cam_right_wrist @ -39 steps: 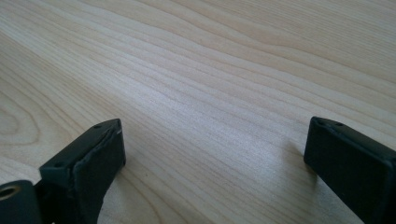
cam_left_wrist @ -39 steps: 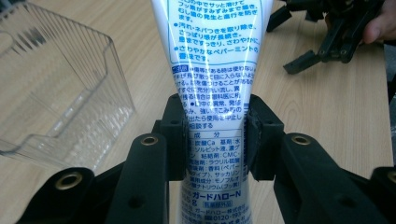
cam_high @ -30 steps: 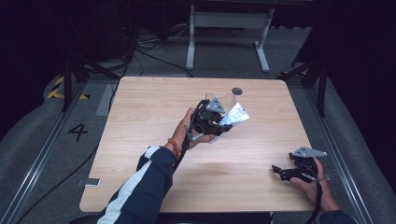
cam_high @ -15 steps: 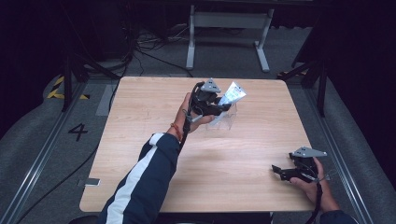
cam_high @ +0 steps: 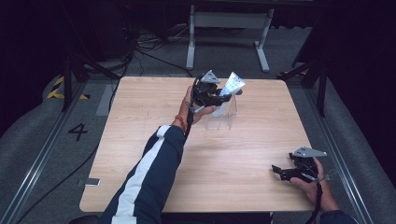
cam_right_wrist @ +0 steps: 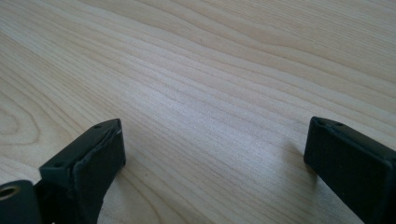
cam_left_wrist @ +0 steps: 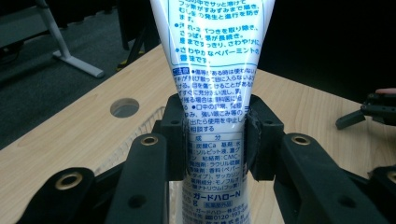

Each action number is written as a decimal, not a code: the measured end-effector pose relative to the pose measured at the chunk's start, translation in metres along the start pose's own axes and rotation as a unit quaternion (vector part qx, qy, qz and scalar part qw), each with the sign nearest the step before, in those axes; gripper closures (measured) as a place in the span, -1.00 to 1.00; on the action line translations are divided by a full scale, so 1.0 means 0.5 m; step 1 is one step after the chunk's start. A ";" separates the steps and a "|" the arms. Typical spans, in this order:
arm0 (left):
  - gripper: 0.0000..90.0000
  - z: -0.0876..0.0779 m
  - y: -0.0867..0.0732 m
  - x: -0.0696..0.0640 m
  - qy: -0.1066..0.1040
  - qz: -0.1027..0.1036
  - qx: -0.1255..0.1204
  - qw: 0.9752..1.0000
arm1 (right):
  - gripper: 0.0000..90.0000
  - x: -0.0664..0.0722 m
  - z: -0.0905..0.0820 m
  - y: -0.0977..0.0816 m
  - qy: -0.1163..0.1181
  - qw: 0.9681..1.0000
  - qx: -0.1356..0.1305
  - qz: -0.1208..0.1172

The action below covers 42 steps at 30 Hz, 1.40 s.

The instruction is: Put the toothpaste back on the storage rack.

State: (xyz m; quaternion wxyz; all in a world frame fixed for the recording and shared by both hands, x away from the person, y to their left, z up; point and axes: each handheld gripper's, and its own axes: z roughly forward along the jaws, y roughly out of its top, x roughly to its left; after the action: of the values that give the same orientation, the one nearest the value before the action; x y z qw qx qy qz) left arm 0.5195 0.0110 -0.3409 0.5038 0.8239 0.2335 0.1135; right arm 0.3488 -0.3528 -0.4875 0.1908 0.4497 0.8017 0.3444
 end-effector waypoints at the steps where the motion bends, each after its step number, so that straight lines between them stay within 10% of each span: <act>1: 0.47 0.004 0.002 0.003 0.002 -0.002 0.000 1.000 | -0.88 0.000 0.000 0.000 0.000 1.000 0.000 0.000; 42: 0.43 0.070 -0.094 0.065 0.031 -0.015 -0.009 0.999 | -0.88 0.000 0.000 0.000 0.001 1.000 0.001 0.001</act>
State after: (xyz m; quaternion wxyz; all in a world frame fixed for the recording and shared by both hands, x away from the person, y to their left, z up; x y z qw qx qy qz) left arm 0.5497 0.0182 -0.4004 0.5050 0.8119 0.2608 0.1335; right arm 0.3486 -0.3527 -0.4874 0.1892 0.4506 0.8017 0.3441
